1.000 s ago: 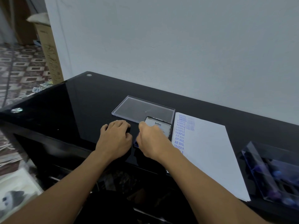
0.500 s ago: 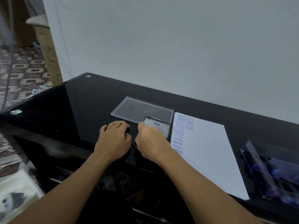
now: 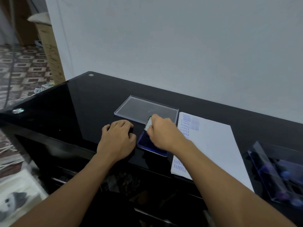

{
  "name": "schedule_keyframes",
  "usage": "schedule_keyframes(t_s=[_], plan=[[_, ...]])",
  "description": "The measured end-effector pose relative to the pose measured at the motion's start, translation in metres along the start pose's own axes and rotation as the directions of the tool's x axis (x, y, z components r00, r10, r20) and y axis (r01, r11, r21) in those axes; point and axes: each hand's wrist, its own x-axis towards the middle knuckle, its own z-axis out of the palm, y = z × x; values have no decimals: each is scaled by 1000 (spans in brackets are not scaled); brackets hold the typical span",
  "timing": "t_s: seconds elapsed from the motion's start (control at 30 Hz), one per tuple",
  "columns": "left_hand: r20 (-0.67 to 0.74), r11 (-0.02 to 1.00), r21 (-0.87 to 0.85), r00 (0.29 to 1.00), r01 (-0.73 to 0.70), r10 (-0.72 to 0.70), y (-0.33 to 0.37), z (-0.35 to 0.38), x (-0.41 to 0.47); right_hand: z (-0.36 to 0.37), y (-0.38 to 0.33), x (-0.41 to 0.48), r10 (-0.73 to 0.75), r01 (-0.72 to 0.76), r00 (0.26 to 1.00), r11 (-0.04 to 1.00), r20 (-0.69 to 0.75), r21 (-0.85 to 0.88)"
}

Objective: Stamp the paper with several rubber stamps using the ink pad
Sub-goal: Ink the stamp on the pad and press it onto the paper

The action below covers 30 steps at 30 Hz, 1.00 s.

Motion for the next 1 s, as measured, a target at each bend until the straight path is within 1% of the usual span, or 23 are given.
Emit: schedule_keyframes(t_s=[0.23, 0.5, 0.73, 0.87, 1.0], plan=[[-1, 1000, -5, 1000, 4, -4, 0, 1, -1, 4, 13, 2, -23, 27, 998, 997, 60, -76], [13, 1000, 12, 1000, 5, -6, 1, 1, -1, 17, 16, -4, -40, 42, 999, 997, 25, -64], [18, 1000, 21, 1000, 3, -3, 1, 1, -1, 17, 17, 5, -7, 8, 999, 1000, 36, -23], [20, 999, 32, 1000, 6, -6, 3, 1, -1, 18, 18, 3, -39, 42, 998, 997, 50, -63], [19, 1000, 26, 1000, 10, -10, 4, 1, -2, 16, 19, 2, -31, 33, 998, 999, 47, -29]])
